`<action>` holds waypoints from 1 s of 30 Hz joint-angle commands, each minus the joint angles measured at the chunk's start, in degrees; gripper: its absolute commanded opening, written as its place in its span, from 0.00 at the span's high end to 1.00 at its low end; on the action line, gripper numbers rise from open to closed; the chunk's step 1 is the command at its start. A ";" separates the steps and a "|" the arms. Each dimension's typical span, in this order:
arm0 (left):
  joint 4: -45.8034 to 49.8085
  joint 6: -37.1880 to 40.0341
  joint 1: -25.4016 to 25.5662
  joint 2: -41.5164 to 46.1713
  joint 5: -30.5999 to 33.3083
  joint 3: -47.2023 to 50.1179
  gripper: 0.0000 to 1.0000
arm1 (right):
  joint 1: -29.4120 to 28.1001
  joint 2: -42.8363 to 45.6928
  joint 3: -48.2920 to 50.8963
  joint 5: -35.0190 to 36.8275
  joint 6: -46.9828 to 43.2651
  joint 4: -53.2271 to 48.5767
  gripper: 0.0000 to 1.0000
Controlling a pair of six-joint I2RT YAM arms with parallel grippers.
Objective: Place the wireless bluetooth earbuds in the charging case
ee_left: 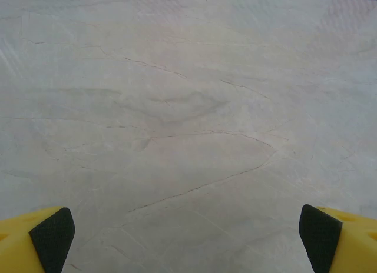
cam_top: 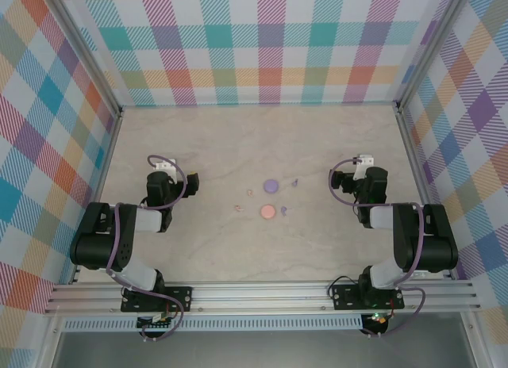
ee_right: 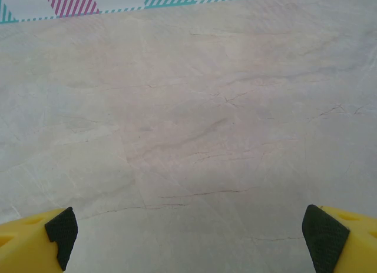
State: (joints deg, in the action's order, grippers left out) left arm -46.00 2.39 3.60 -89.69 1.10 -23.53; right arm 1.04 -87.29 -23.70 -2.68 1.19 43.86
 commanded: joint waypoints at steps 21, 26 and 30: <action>0.29 -0.48 -0.78 -0.10 0.14 -0.90 0.00 | -0.27 0.05 -0.99 -1.25 -0.53 0.35 0.00; 2.69 -0.47 -0.78 1.39 0.22 -1.58 0.00 | -0.34 0.15 -0.82 -1.27 -0.51 0.71 0.00; 2.20 -1.69 -0.73 5.93 2.92 0.81 0.00 | -0.33 4.02 -4.37 -0.31 0.04 -9.14 0.00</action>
State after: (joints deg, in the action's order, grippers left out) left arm -43.57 2.17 3.60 -88.20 1.74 -23.49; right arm 1.04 -86.67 -24.49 -2.63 1.21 40.80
